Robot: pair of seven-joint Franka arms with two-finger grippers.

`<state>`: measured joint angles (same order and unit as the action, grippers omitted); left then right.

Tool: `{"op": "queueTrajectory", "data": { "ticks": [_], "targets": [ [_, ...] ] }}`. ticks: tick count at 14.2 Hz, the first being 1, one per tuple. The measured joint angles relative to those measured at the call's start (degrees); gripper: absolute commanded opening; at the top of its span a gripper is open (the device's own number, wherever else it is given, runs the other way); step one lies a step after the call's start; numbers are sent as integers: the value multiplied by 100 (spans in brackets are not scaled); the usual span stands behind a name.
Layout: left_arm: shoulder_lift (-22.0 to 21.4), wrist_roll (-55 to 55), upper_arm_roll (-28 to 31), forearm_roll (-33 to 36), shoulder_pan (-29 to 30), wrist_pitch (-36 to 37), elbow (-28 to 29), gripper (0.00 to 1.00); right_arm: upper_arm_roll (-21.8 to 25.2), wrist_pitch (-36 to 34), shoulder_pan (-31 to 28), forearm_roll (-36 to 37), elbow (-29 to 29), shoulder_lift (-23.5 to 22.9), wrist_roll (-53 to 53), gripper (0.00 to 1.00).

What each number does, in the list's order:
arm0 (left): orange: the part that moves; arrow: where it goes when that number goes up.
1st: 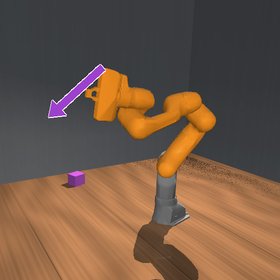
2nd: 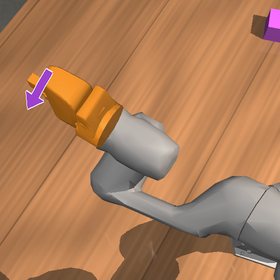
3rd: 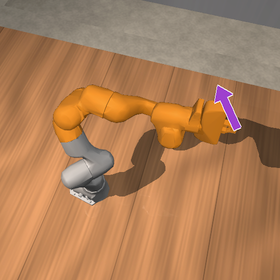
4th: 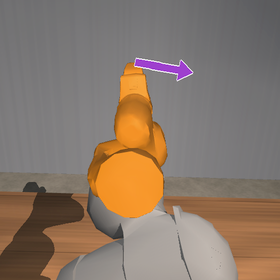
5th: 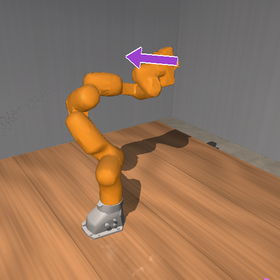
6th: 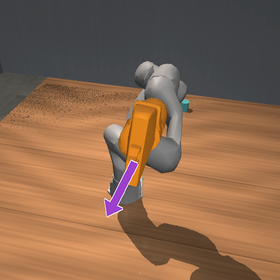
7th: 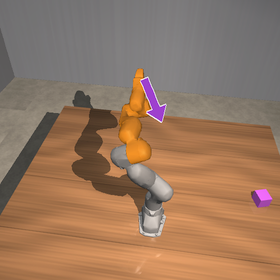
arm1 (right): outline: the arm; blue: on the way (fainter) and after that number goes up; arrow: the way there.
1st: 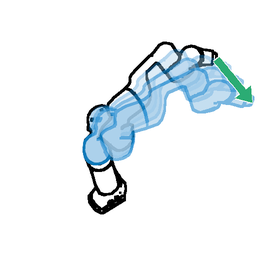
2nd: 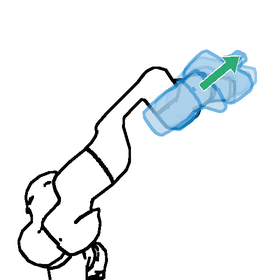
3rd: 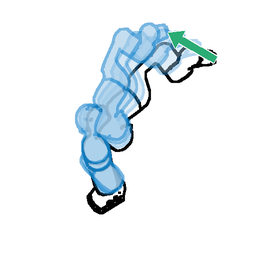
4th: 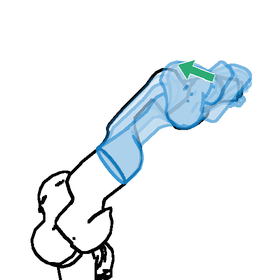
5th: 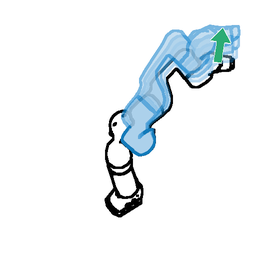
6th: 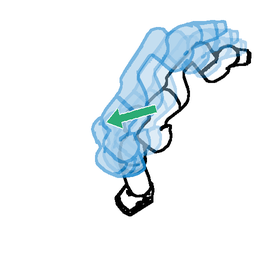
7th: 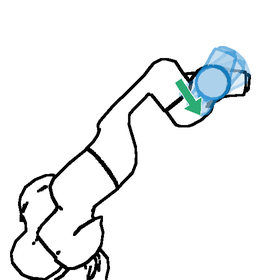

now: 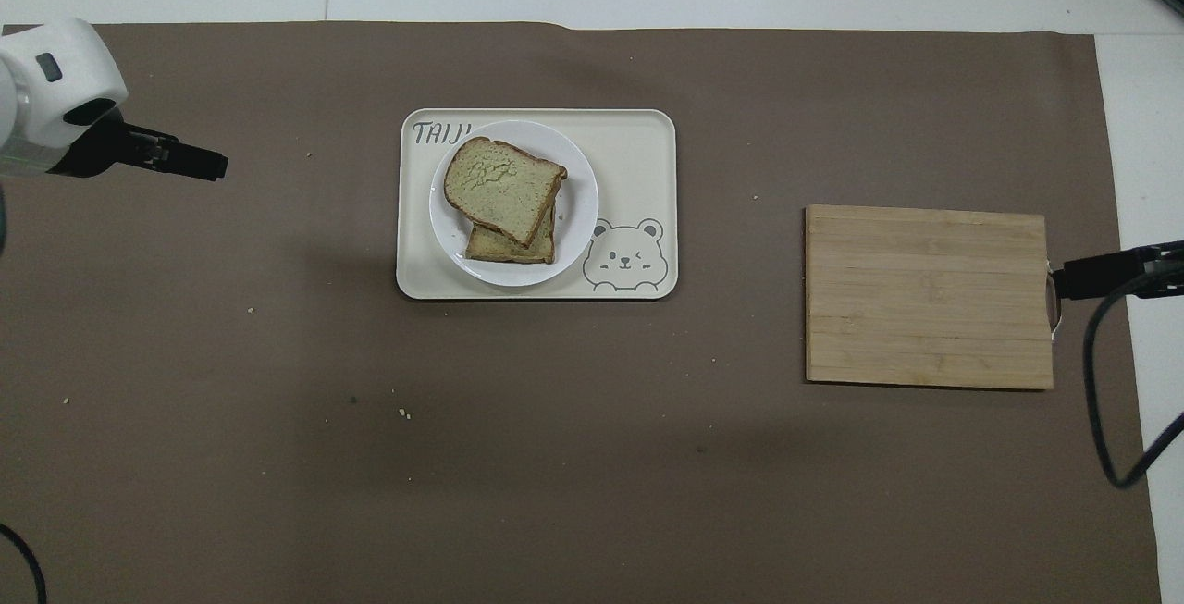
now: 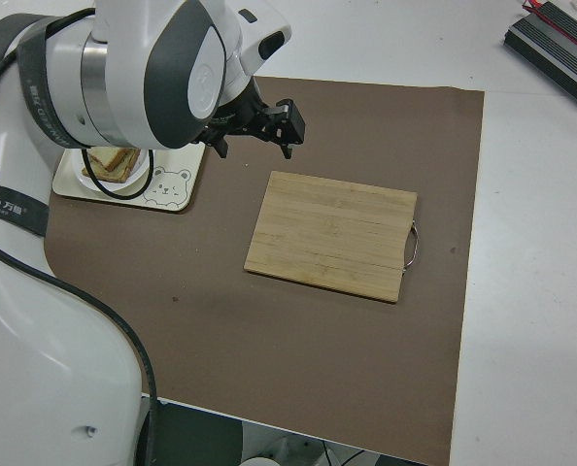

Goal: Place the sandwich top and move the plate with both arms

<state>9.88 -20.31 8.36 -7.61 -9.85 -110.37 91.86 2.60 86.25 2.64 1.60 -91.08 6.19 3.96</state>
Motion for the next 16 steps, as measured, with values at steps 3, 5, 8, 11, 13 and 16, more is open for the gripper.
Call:
{"op": "queueTrajectory", "data": {
  "ticks": [3,5,8,11,13,16],
  "targets": [
    [-31,89,43,48,-6,1407,-920,100,0,0,0,0,0,0,0,100],
    [-28,274,89,58,-2,2092,-1477,100,0,0,0,0,0,0,0,100],
    [-106,609,75,159,-13,2542,-1710,100,0,0,0,0,0,0,0,100],
    [-517,841,39,327,-34,2528,-1165,100,0,0,0,0,0,0,0,100],
    [-838,875,39,372,-34,2322,-565,100,0,0,0,0,0,0,0,100],
    [-1043,888,39,438,-34,2211,-96,100,0,0,0,0,0,0,0,100]
  ]
}}
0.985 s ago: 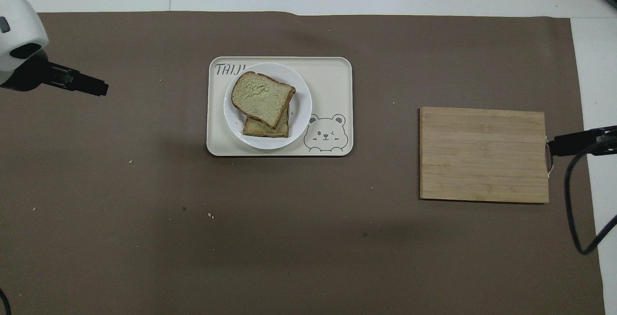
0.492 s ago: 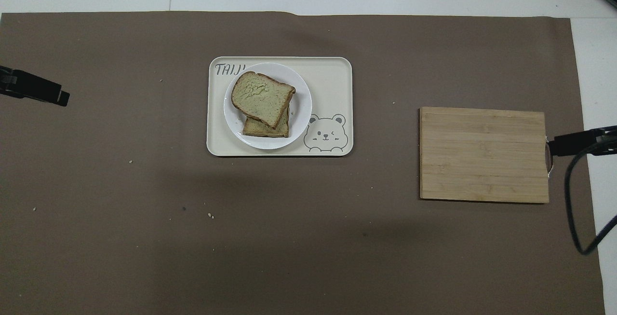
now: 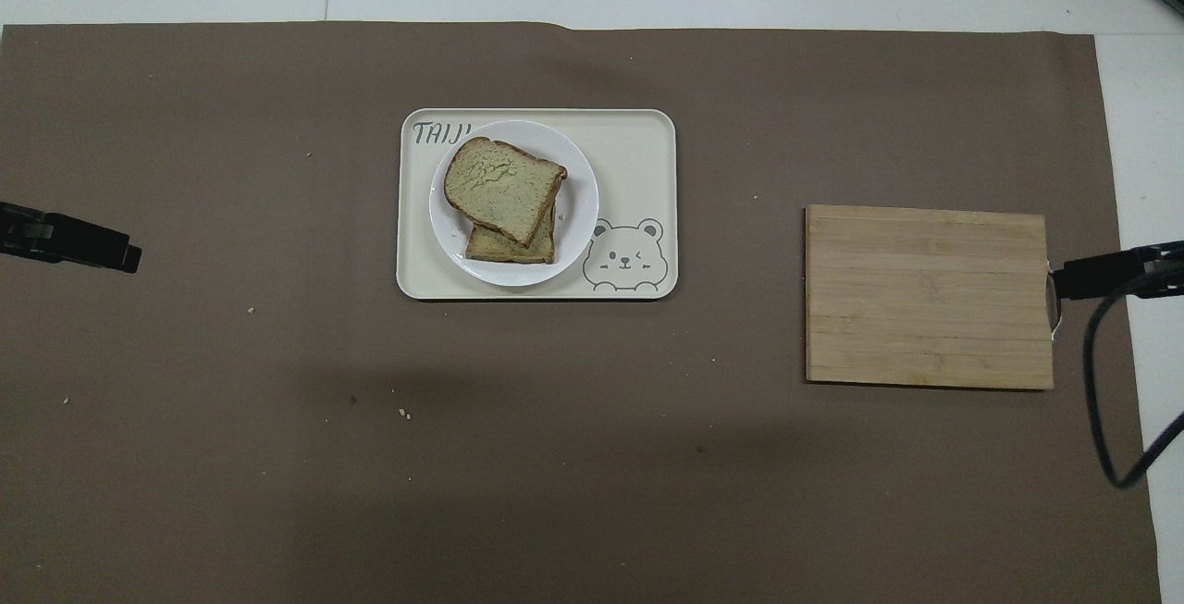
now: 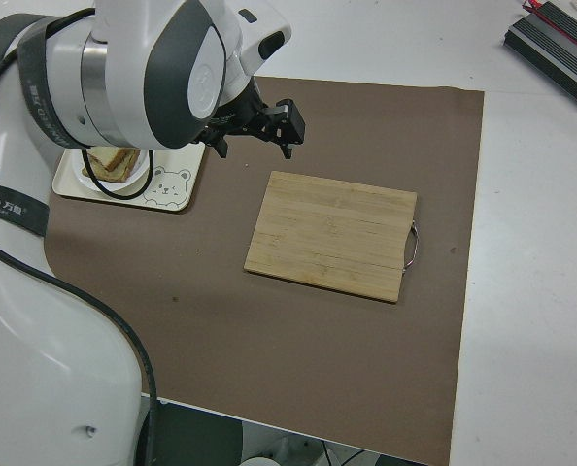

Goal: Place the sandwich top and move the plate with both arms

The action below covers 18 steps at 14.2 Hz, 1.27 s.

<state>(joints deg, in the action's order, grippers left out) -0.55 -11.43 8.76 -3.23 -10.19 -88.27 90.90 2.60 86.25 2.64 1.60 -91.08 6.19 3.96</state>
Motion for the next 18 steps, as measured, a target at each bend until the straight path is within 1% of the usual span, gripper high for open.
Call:
{"op": "queueTrajectory", "data": {
  "ticks": [6,11,18],
  "targets": [
    [-42,177,-1,56,0,-77,21,100,0,0,0,0,0,0,0,100],
    [-204,383,-33,217,-1,-86,-30,100,0,0,0,0,0,0,0,100],
    [-210,499,-29,249,-1,-86,-82,100,0,0,0,0,0,0,0,100]
  ]
}}
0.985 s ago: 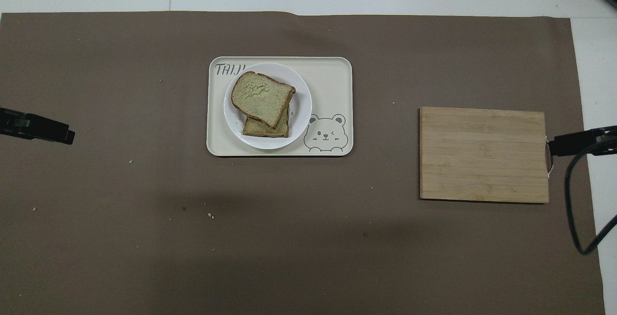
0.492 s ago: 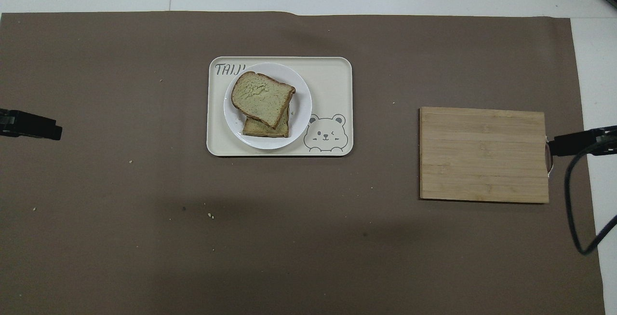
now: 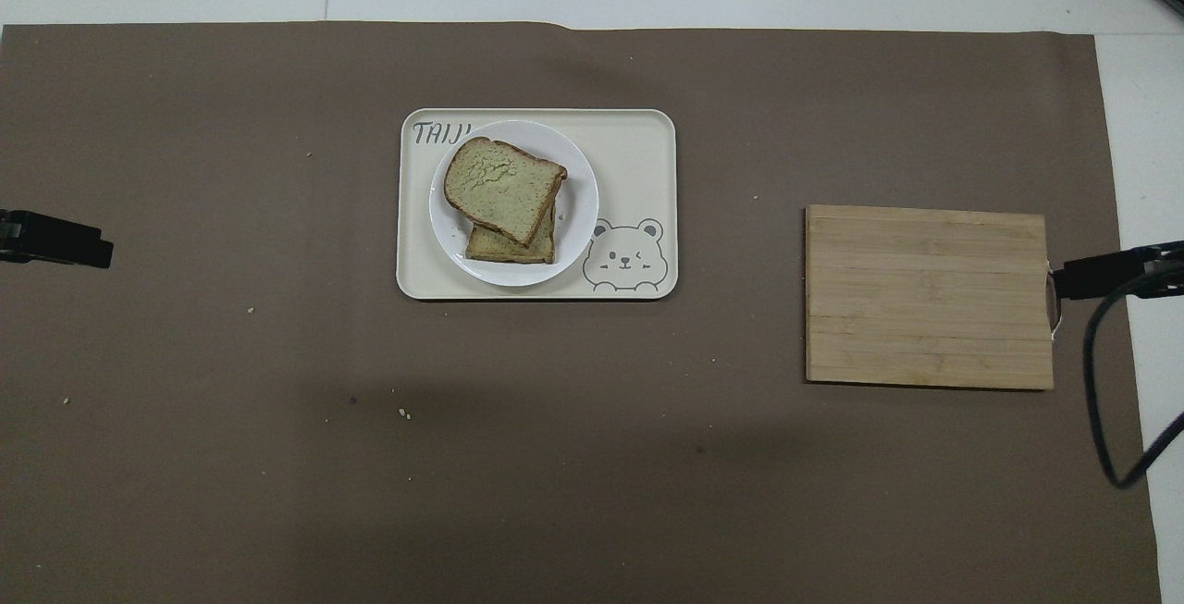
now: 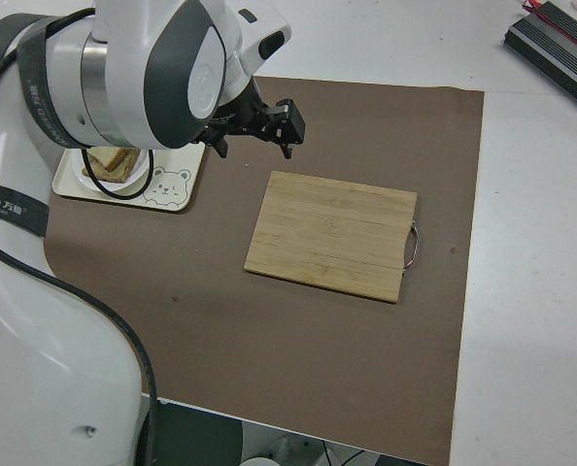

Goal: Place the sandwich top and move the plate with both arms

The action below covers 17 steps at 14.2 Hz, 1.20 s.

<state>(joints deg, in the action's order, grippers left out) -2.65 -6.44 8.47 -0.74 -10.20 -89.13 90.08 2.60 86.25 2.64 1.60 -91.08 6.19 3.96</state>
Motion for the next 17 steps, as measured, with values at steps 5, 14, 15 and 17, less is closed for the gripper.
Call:
{"op": "queueTrajectory", "data": {
  "ticks": [5,14,15,17],
  "targets": [
    [158,241,7,-10,1,36,-316,100,0,0,0,0,0,0,0,100],
    [180,399,2,-230,1,112,-345,100,0,0,0,0,0,0,0,100],
    [180,399,5,-230,1,116,-345,100,0,0,0,0,0,0,0,100],
    [180,393,10,-223,2,131,-345,100,0,0,0,0,0,0,0,100]
  ]
}}
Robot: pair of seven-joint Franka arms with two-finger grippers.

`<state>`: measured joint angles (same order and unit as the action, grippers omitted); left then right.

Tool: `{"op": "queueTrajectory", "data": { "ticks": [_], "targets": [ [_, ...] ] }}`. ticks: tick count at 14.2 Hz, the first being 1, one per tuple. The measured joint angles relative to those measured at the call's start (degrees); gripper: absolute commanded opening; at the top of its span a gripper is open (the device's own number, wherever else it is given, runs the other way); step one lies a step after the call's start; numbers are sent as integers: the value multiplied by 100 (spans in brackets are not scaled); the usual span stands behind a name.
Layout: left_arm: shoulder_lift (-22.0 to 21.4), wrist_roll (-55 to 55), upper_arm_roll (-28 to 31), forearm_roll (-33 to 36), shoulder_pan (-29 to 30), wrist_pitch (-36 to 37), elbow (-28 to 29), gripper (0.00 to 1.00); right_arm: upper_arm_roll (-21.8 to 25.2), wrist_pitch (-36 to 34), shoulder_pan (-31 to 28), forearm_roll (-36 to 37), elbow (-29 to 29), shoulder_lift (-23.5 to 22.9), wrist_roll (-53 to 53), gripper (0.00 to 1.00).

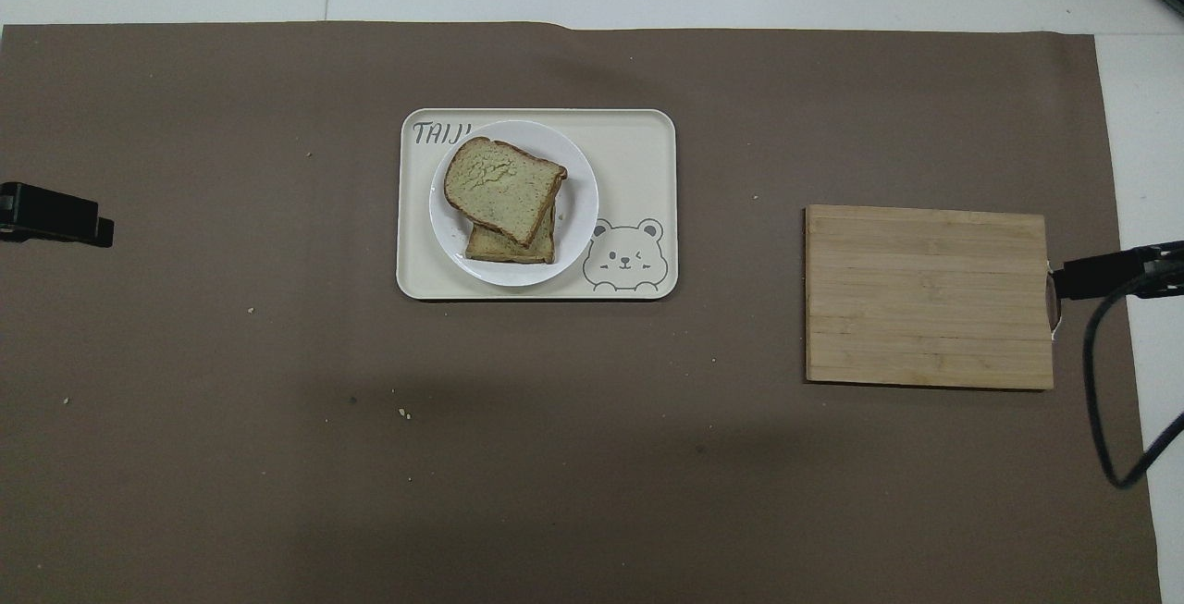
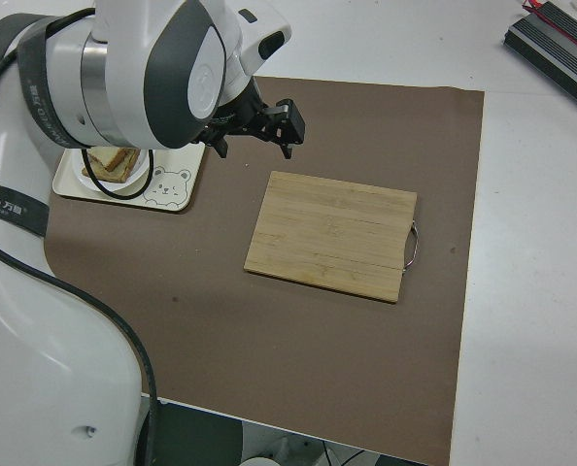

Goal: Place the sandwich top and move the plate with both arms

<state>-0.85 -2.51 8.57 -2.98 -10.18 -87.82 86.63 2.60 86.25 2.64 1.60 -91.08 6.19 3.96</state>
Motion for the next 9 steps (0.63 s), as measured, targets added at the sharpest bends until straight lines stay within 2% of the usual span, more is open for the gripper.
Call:
{"op": "queueTrajectory", "data": {
  "ticks": [9],
  "targets": [
    [0,-383,2,186,0,151,0,100,0,0,0,0,0,0,0,100]
  ]
}}
